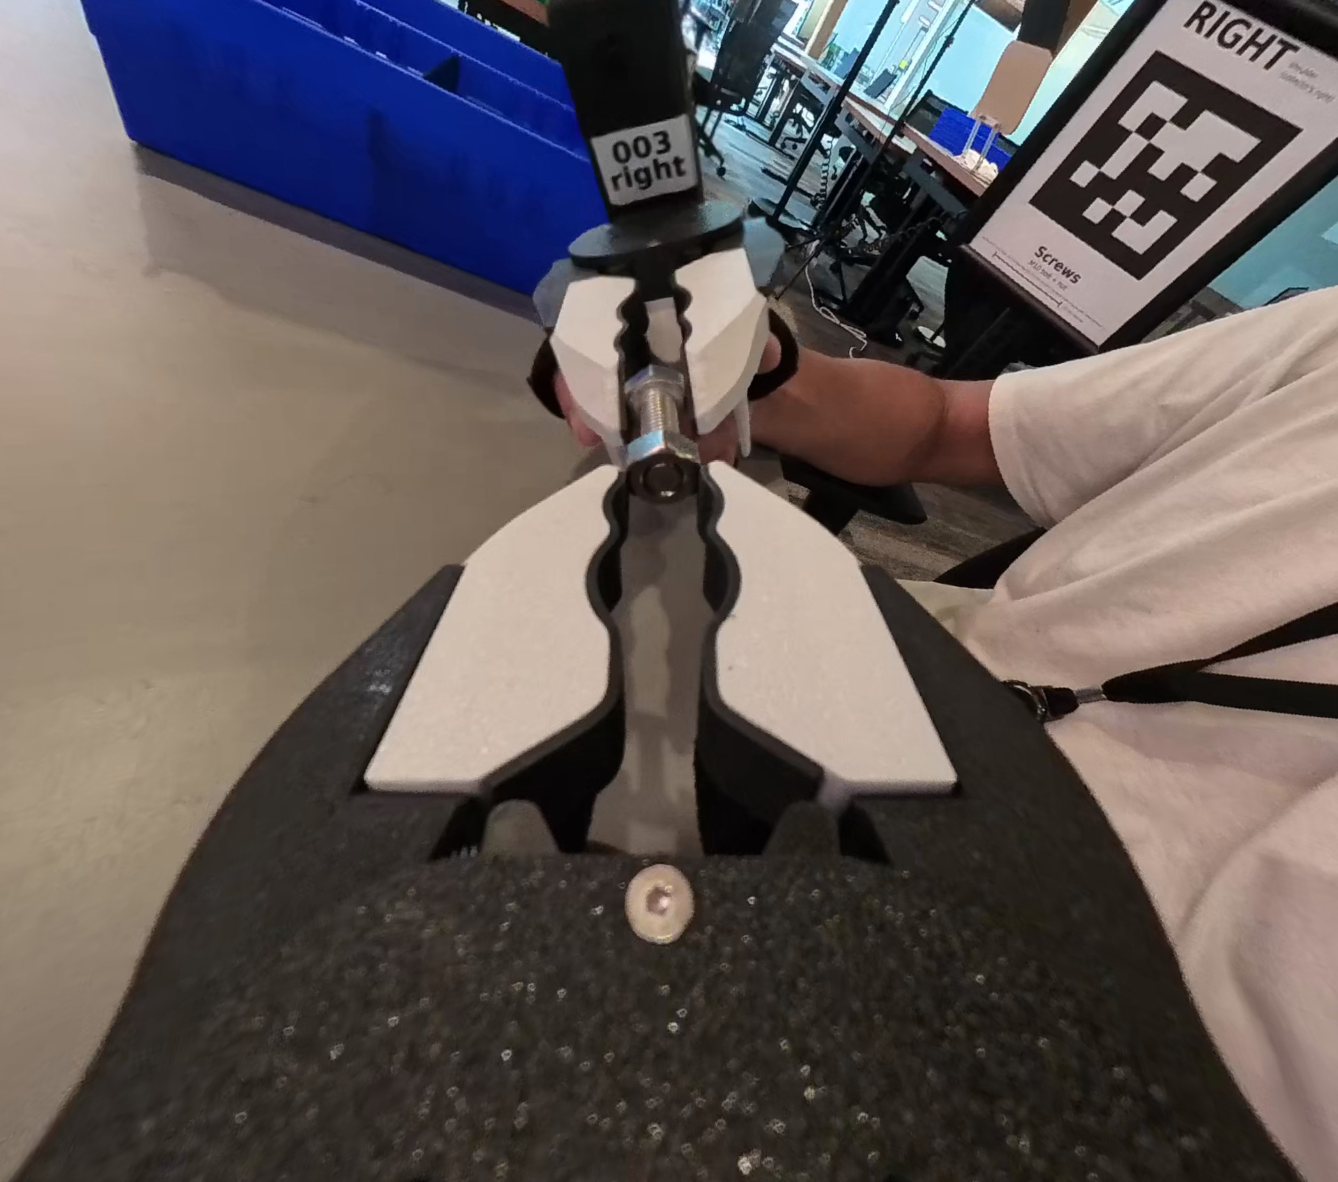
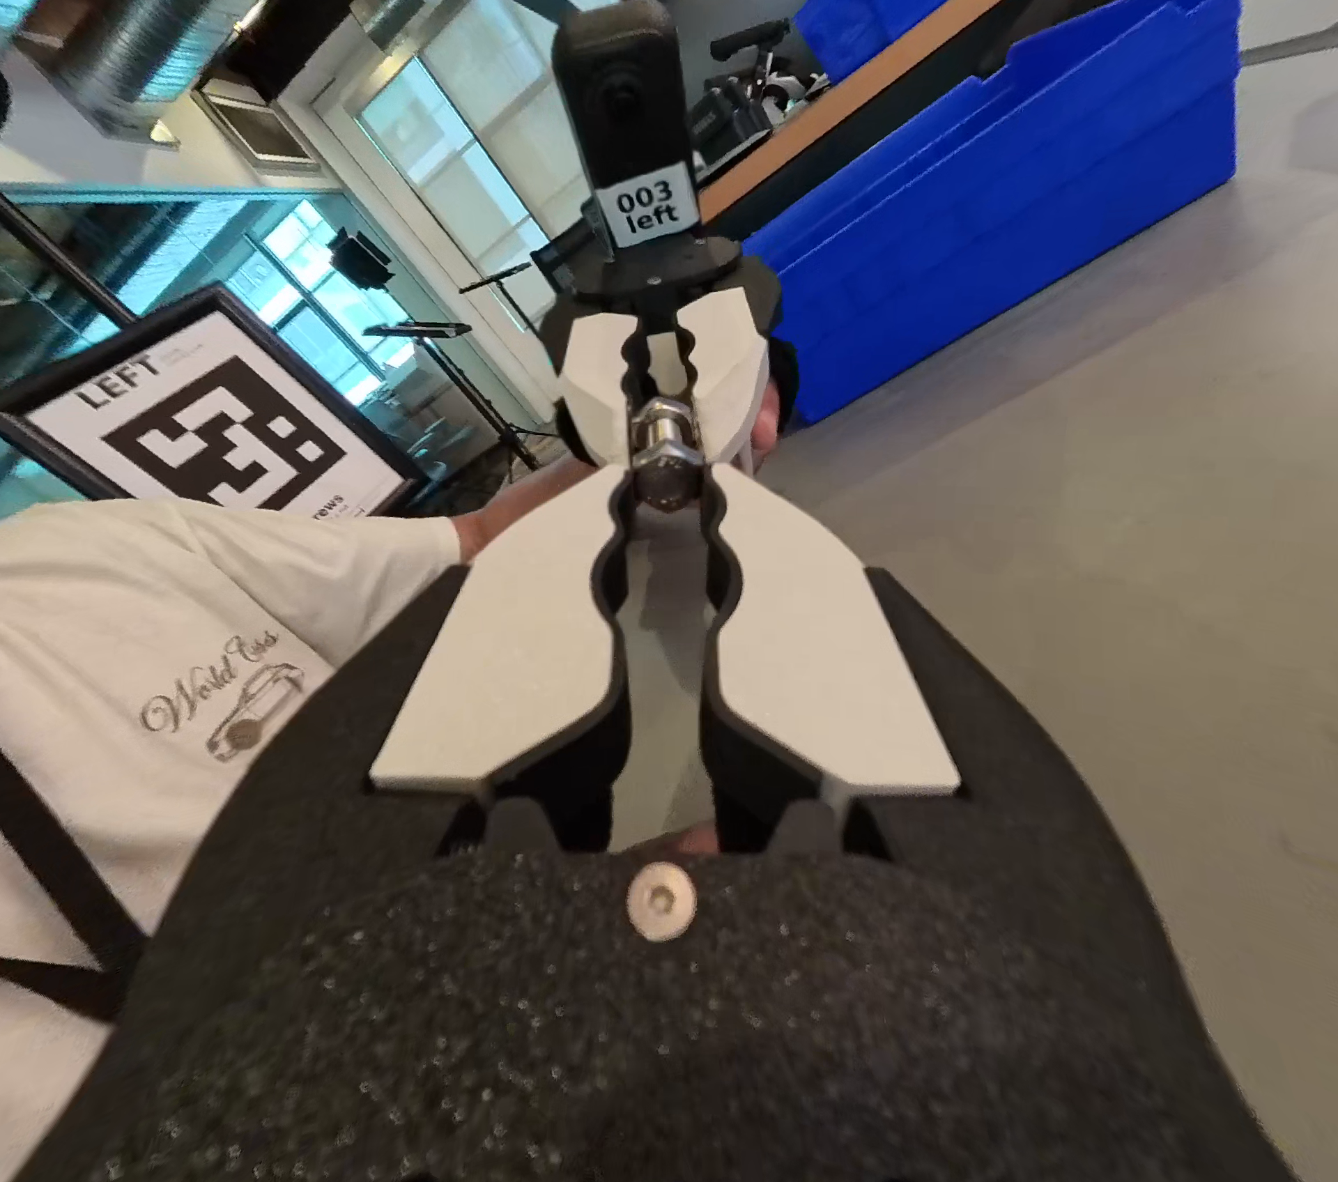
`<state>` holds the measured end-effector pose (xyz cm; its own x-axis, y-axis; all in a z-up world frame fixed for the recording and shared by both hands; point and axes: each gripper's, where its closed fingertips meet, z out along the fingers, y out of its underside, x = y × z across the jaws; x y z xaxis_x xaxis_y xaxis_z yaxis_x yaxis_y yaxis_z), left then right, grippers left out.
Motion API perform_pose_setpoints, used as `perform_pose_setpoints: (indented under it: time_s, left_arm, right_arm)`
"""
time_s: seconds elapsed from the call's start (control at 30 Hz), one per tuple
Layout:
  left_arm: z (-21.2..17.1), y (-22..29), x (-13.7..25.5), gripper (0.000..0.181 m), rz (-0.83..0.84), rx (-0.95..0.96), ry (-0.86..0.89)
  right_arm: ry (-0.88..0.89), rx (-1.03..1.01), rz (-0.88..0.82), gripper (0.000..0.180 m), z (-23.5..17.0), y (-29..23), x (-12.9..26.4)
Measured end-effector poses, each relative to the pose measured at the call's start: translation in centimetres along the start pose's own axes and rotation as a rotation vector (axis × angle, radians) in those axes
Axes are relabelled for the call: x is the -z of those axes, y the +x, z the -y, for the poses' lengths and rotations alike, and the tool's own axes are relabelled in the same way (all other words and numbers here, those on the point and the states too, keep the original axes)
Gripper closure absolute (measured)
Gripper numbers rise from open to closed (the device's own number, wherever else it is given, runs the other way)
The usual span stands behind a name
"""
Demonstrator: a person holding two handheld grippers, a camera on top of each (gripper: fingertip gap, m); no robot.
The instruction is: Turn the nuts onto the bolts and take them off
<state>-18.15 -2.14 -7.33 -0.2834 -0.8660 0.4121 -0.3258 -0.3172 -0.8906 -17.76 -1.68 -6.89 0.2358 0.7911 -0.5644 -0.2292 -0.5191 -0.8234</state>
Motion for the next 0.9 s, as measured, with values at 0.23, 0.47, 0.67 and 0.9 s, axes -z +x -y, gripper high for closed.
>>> perform_pose_setpoints:
  time_s: [0.23,0.47,0.67,0.9]
  left_arm:
    - [1.1,0.0,0.5,0.147,-0.05,0.125,0.081]
    - [2.7,2.2,2.0,0.141,0.021,-0.154,0.16]
    - [1.6,1.6,0.8,0.142,0.054,-0.188,0.104]
    - [0.0,-0.4,0.4,0.141,0.172,-0.231,0.011]
  right_arm:
    - [0.026,0.041,-0.035,0.163,0.2,0.6,0.0]
    - [0.051,-0.026,-0.001,0.163,0.4,0.5,0.2]
    - [0.054,-0.058,0.034,0.163,0.4,0.2,0.2]
    - [0.09,-0.091,0.073,0.163,1.0,-0.2,0.5]
